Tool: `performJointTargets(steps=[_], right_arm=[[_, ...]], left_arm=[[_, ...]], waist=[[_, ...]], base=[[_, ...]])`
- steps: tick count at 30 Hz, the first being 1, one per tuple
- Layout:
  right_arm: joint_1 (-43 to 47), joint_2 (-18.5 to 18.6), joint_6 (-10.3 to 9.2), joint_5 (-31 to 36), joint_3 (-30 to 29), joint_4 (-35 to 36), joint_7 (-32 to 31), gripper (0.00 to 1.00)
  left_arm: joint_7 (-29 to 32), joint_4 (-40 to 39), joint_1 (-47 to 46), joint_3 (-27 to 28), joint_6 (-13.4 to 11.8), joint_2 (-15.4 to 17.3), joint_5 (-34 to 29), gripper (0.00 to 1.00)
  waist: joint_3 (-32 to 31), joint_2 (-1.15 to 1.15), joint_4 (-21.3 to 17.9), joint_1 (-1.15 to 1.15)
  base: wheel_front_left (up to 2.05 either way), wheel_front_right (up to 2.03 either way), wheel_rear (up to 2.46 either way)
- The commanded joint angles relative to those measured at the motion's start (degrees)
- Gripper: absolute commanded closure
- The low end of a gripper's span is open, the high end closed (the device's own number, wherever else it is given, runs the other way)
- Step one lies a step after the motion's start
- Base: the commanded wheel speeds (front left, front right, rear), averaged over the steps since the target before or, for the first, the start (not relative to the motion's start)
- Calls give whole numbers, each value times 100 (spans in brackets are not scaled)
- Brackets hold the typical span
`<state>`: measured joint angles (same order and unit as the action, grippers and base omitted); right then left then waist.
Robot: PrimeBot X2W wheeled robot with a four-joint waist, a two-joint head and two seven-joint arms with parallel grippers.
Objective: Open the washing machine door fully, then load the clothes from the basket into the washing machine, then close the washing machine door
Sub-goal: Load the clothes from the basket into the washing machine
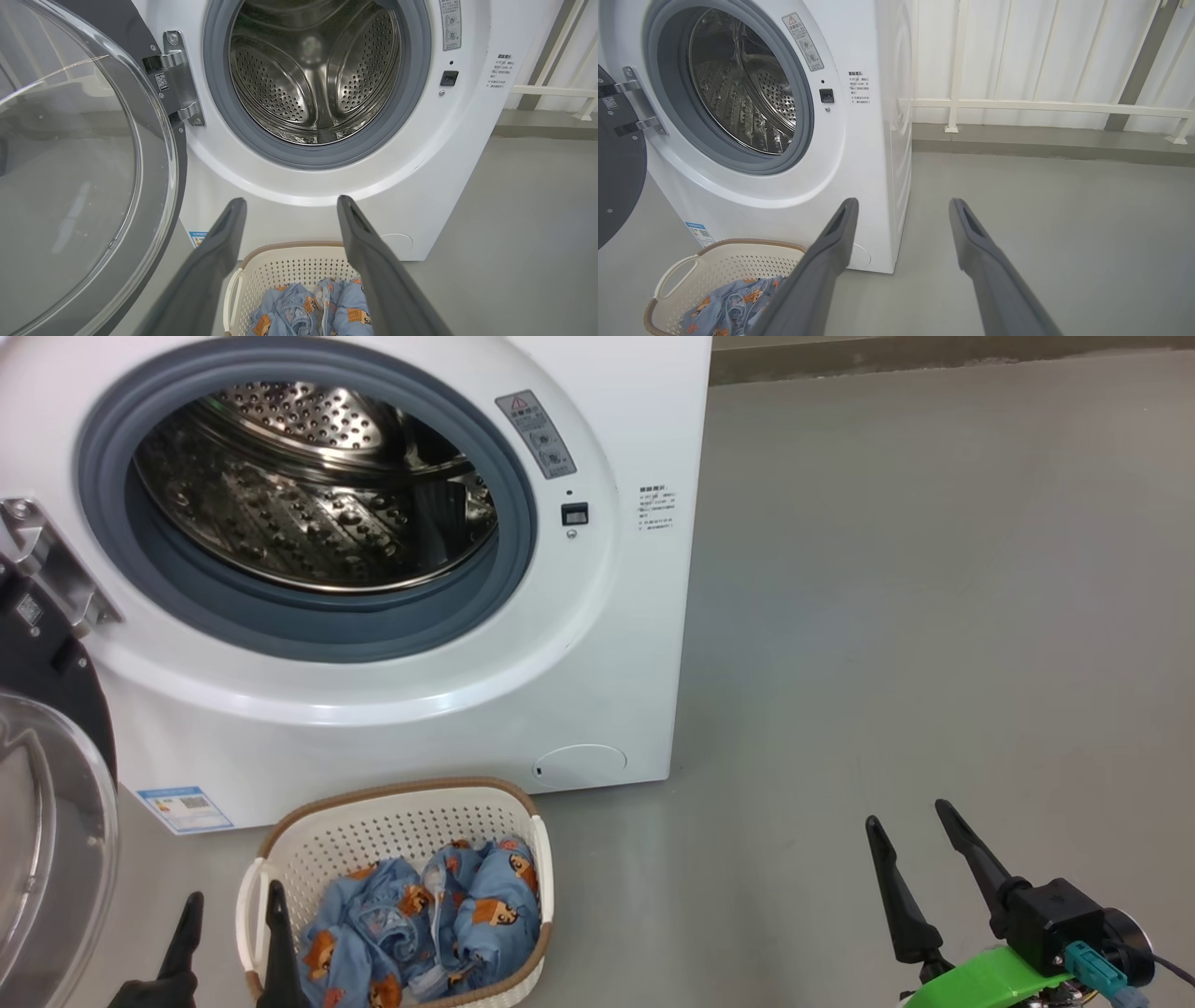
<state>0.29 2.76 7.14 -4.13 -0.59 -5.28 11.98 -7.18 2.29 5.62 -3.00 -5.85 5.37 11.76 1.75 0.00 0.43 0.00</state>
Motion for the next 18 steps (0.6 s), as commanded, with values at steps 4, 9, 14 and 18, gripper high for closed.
performJointTargets(steps=[4, 9, 14, 18], right_arm=[[-113, 12, 35, -72, 177, 126, 67, 0], [-118, 12, 35, -67, 173, 124, 73, 0], [-127, 12, 35, -65, 177, 118, 77, 0], [-129, 12, 35, -64, 176, 125, 79, 0]], left_arm=[[-56, -79, -210, 169, 1, 114, 39, 0], [-68, -43, -221, 159, 8, 132, 77, 0], [-79, -21, -224, 135, 9, 136, 107, 0], [-81, -11, -242, 106, 13, 139, 126, 0]], waist=[[9, 0, 12, 0], [12, 0, 21, 0], [12, 0, 26, 0], [33, 0, 44, 0]], base=[[8, -8, 0], [0, 0, 0], [0, 0, 0], [0, 0, 0]])
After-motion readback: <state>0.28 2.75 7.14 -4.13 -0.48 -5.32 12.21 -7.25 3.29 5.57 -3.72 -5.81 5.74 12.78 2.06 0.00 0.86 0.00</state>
